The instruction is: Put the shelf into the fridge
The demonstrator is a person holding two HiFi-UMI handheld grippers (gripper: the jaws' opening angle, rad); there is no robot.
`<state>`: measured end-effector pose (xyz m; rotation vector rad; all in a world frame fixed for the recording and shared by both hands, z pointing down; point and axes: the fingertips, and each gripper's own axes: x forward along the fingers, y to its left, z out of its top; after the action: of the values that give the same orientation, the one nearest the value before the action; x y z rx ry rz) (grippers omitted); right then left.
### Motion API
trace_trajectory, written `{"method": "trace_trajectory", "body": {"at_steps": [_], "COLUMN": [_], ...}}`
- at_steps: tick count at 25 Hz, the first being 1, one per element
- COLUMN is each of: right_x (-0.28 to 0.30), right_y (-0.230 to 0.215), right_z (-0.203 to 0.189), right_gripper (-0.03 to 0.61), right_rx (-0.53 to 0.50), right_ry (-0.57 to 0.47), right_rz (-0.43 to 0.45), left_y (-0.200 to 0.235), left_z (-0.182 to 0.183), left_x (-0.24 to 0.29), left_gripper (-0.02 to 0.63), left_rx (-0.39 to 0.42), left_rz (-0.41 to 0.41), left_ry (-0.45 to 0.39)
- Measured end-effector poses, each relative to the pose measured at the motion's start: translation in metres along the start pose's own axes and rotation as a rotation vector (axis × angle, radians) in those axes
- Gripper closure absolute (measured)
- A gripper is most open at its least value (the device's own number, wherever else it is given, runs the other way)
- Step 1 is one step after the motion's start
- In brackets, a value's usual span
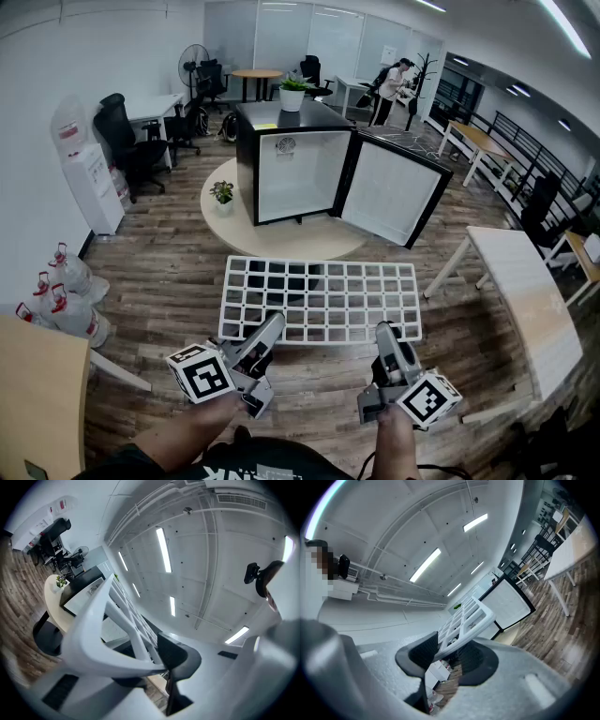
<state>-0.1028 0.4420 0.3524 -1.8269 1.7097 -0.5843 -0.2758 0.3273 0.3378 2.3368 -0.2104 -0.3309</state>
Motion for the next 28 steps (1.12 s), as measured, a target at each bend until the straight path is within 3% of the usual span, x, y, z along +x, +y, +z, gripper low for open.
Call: {"method": "trace_trajectory", "body": {"at_steps": [3,7,11,15,20,25,28], "right_x": [0.007,0.002,0.006,0.0,0.011,0.015,0.025], "right_y": [0.015,0.004,0.016,0.004,0.027,0.027,0.039], "right_z": [0.004,-0.001,0.0,-0.002,-0.003,-0.013,-0.019], "right_gripper": [0.448,0.448,0.446,0.446,0.446,0.446,0.446], "right_rx": [-0.017,-0.005,-0.013,0.008,-0.026,-0.039,-0.043], "right_ry": [-0.015,-0.008,-0.017,-0.014,-0.035,-0.02,-0.032], "right_rz": [0.072,0.011,0.062,-0.028,0.057,0.003,0.028], "left_y": [-0.001,0.002,0.001,0.0,0.004,0.015,0.023], "left_z": [0.004,0.002,0.004,0.007,0.013,0.018,0.025], "left_x": [0.0,-0.002,-0.003,-0.004,-0.008,-0.012,-0.017], "left_gripper": [0.526,0.526,0.526,0.526,0.526,0.526,0.526], "left_rx": [0.006,0.0,-0.005,-0.002,-0.01,-0.029,-0.033], "left_rz": [-0.006,0.002,0.006,-0.005,-0.01,-0.024,-0.042], "left_ry": [-0.001,0.006,0.012,0.008,0.018,0.028,0.032]}}
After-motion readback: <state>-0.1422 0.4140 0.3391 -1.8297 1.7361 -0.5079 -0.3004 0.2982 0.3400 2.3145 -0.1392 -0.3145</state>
